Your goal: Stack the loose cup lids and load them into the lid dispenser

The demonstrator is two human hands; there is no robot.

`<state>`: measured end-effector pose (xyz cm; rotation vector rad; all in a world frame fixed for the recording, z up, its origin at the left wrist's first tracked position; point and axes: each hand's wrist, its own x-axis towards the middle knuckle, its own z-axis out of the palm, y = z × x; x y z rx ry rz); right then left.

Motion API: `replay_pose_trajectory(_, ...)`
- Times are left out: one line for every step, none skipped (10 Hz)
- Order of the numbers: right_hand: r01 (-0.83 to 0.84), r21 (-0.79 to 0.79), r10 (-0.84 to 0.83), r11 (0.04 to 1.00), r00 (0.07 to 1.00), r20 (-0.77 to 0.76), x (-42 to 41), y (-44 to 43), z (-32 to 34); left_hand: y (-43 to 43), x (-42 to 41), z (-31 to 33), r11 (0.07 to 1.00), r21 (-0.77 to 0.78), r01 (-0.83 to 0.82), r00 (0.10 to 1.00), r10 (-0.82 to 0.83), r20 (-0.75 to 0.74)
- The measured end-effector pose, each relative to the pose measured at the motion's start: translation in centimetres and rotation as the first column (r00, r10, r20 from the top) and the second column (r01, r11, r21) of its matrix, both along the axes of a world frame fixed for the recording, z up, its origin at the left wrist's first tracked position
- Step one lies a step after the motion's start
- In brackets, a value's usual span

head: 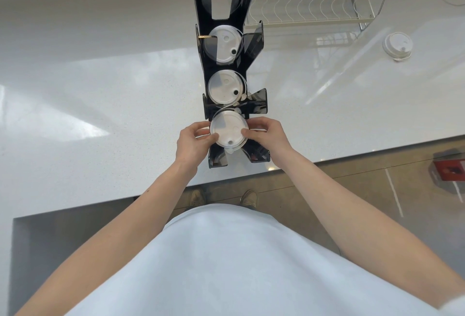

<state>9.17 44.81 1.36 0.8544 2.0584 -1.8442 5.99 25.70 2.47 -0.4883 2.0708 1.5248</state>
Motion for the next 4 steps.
replay_pose_trajectory(0.033,0.006,-0.033,0.999,0.999,-0.032,0.5,0.0,0.0,-0.2,0.1,-0.1,1.0,0.008,-0.001,1.0,0.001,0.002)
replay_pose_trajectory(0.079,0.006,-0.079,0.997,0.995,-0.06,1.3,-0.1,-0.3,-0.5,0.5,-0.1,1.0,0.022,0.009,1.0,-0.009,0.0)
replay_pose_trajectory(0.139,-0.014,-0.14,0.99,0.988,-0.064,2.5,-0.6,-0.5,-1.3,1.0,-0.4,0.999,0.014,0.028,1.0,-0.028,-0.01)
replay_pose_trajectory(0.178,0.047,-0.175,0.983,0.983,-0.064,3.4,-1.1,-0.7,-2.1,1.4,-0.7,0.997,0.007,0.077,0.997,-0.077,-0.031)
